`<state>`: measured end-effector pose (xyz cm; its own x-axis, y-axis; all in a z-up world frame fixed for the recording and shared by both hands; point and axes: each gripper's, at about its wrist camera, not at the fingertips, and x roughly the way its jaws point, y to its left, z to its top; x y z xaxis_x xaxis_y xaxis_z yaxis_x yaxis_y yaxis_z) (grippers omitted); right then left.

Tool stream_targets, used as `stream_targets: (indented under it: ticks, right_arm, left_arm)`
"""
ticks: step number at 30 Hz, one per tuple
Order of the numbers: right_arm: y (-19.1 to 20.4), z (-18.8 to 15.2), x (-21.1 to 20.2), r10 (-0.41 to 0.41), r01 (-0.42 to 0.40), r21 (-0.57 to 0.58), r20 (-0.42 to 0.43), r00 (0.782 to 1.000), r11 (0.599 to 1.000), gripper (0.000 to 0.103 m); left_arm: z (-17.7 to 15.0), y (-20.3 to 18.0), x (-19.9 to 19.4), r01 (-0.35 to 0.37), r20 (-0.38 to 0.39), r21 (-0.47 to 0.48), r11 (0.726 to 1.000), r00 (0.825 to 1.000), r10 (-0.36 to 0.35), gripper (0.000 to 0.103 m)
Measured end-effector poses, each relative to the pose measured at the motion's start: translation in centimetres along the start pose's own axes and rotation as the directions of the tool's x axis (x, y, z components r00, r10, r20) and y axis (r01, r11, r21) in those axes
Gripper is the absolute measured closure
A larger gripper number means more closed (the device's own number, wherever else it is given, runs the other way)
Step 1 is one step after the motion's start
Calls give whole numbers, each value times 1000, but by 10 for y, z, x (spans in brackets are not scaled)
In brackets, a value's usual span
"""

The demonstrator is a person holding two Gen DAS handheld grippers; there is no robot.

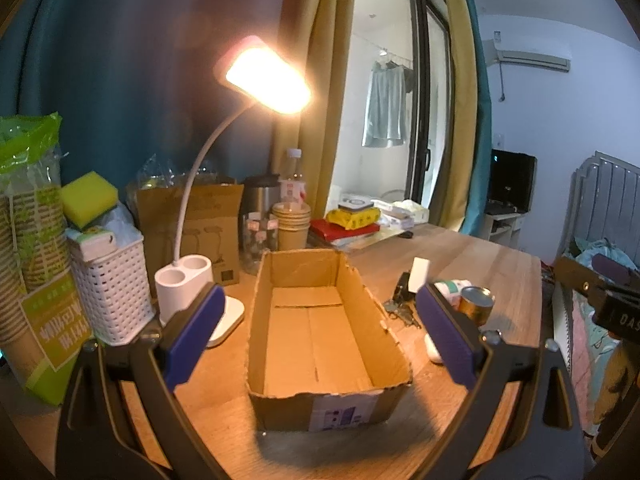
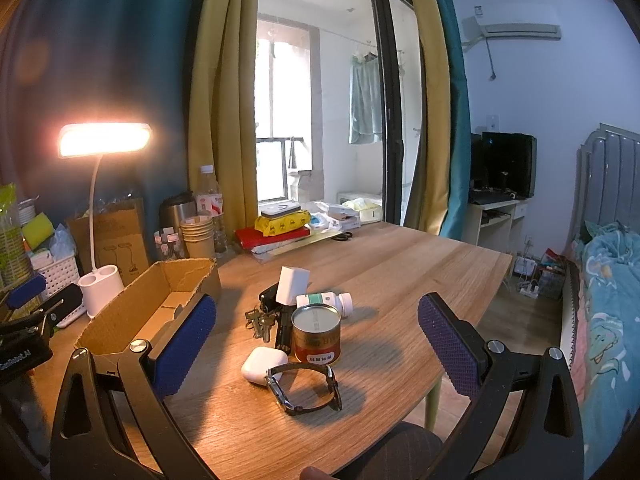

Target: Organize rigid objects

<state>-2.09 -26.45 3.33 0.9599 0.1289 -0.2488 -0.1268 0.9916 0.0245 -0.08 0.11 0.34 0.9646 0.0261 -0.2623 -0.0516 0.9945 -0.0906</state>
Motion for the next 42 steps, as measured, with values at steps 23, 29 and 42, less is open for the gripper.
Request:
stream_targets:
  ticks: [23, 29, 42]
  right_arm:
    - [4, -4, 4, 2, -2, 7, -11, 1000, 1000, 0]
    - [3, -6, 6, 2, -1, 14, -15, 1000, 1000, 0]
    - [-2, -9, 10, 4, -3, 21, -36, 999, 1000, 0]
  left_arm:
    - [-3, 0, 3, 1, -15, -2, 1000, 1000, -1, 6]
    - [-4, 0, 3, 2, -17, -6, 1000, 1000, -2, 6]
    - [-4, 6, 12, -14, -53, -23, 1000, 999, 13, 6]
